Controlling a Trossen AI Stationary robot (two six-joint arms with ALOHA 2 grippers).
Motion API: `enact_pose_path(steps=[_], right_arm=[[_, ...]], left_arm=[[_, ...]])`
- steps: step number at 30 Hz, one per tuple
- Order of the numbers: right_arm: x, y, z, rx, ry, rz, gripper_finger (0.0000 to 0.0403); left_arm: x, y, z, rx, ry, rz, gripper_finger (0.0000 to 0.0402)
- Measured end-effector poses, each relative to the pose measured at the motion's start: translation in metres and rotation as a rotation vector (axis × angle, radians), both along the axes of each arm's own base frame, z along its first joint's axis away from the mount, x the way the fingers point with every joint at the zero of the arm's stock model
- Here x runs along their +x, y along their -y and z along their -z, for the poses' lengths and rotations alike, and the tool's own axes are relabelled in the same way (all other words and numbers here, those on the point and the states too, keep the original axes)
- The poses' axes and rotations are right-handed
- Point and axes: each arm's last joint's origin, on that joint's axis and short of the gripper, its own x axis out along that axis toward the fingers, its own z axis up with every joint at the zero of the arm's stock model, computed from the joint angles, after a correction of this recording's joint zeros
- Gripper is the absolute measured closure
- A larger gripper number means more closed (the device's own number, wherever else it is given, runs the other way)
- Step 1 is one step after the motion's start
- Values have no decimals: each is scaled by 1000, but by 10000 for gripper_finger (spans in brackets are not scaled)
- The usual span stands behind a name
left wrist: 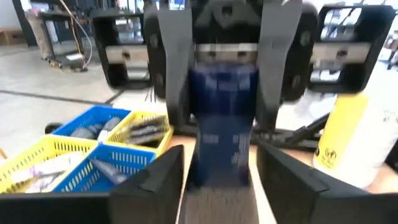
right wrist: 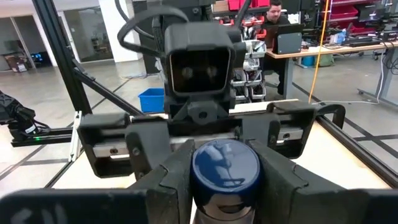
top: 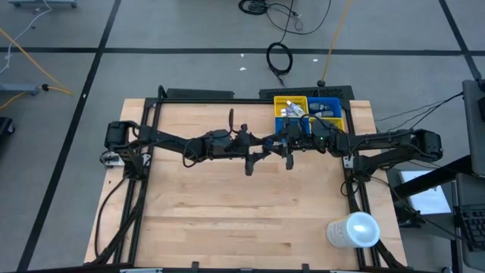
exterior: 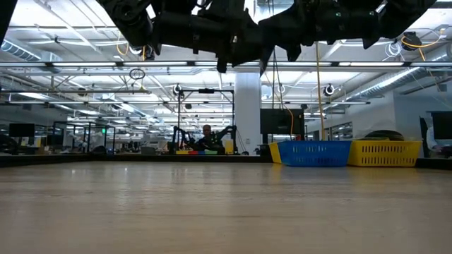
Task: Pick & Place Travel size toiletries
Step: Put the blue shave cream into the bottom blue basket
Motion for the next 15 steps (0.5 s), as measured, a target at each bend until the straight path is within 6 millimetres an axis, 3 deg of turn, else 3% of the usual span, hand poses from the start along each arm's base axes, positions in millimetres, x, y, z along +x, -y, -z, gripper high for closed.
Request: enact_pose_path(steps=[7, 15], right_arm=[[-6, 8, -2, 4, -17, 34, 289], [-18, 22, 0, 12, -103, 128, 289]], left_arm=[[-1, 0, 6, -4, -67, -3, 140], [-11, -5, 9, -18, -222, -21, 117]])
